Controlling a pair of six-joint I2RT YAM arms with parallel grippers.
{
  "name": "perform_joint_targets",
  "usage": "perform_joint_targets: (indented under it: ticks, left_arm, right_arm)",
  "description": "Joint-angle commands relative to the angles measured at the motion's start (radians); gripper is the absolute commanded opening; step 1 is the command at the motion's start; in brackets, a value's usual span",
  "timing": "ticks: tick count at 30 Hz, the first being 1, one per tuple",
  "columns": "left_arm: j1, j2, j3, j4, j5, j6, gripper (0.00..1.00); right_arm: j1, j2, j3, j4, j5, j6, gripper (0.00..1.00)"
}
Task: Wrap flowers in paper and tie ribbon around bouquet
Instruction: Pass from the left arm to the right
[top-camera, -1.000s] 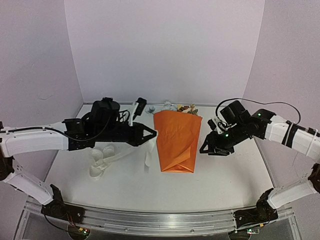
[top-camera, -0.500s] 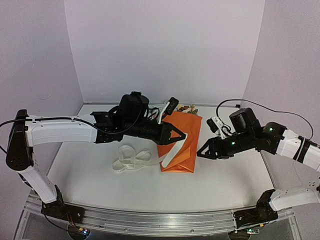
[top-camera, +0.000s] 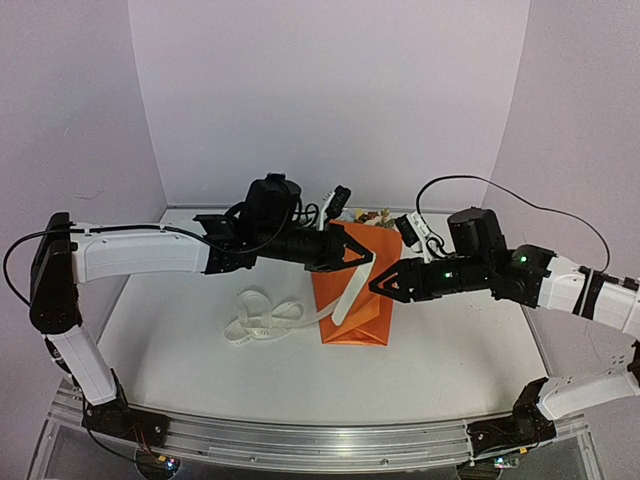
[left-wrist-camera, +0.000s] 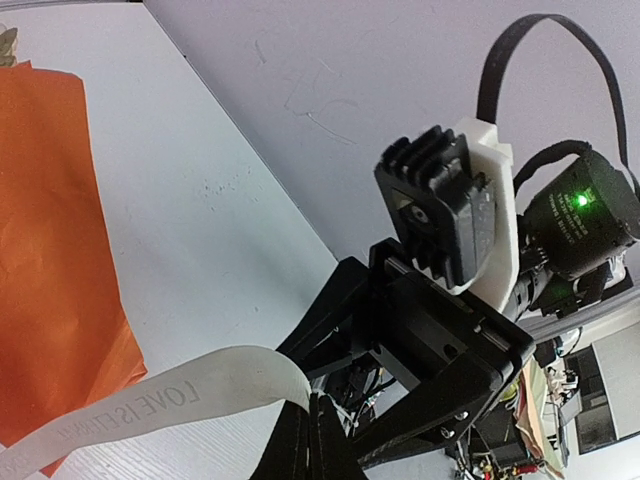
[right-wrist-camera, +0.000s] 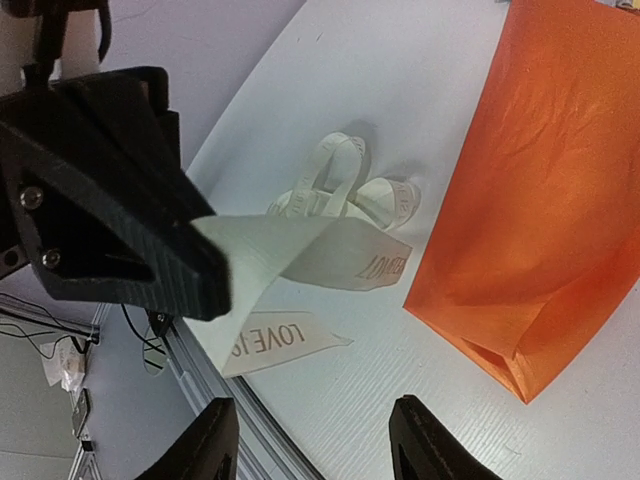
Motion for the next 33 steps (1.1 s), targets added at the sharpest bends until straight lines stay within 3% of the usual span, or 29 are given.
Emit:
perform_joint_targets:
  ticks: [1,15,22,24,26,27,33]
  left_arm:
    - [0.021,0.023,0.043,0.061,0.074,-0.093,0.0]
    - [0.021,0.063,0.064,0.099,0.125,-0.135,0.0]
    - [0.021,0.074,0.066,0.104,0.131,-0.134,0.0]
    - [0.024,0.068,0.058,0.103,0.126,-0.128,0.0]
    - [0.033,0.049,0.033,0.104,0.108,-0.125,0.04]
    - [0.042,0.034,0.018,0.102,0.096,-0.124,0.11]
    - [0.112,-0.122,-0.125,0.0,-0.089,-0.074,0.46]
  right_arm:
    - [0.006,-0.018,0.015,0.065,-0.007,-0.012,0.53]
    - [0.006,0.076,0.088,0.091,-0.036,0.042,0.51]
    - [0.007,0.126,0.125,0.095,-0.059,0.093,0.36]
    - [0.006,0.121,0.124,0.083,-0.051,0.097,0.23]
    - [0.007,0.102,0.129,0.001,-0.034,0.075,0.05]
    - [0.007,0.085,0.127,-0.054,-0.019,0.047,0.0]
    - [0.006,-0.04,0.058,-0.397,0.094,-0.069,0.0]
